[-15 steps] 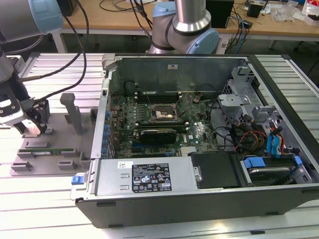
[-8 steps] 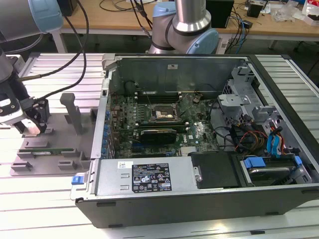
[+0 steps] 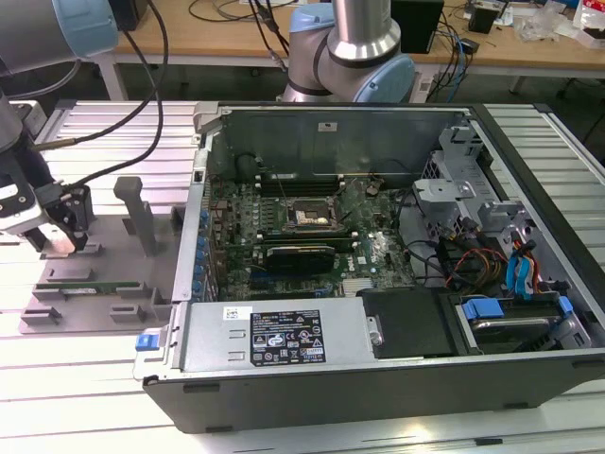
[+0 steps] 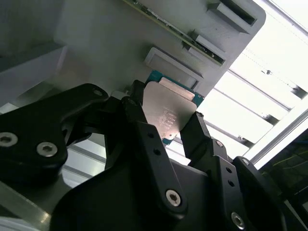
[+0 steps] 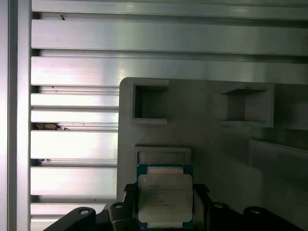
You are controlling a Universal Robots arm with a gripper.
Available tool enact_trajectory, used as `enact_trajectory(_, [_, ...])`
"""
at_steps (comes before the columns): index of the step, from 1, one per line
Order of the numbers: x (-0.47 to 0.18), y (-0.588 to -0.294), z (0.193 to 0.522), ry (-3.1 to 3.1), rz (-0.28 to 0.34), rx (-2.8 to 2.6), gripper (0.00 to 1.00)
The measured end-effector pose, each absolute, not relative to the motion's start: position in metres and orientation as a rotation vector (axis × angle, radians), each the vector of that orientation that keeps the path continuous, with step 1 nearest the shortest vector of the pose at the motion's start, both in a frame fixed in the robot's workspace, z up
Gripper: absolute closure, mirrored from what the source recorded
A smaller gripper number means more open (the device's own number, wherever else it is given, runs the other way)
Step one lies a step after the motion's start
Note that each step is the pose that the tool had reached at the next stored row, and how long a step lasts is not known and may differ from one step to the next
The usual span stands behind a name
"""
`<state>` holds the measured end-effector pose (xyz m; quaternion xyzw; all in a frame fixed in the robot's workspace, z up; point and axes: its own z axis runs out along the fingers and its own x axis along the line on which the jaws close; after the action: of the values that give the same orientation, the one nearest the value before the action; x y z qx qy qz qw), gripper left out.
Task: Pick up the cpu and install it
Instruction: 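Pick up the cpu and move it towards the insertion slot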
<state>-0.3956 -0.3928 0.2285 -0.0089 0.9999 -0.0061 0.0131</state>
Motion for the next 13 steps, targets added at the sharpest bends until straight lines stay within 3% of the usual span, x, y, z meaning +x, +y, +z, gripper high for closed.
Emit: enact_trajectory(13, [-0.3957,-0.3929,0.2325,3.116,-0.019,-0.028,0.45])
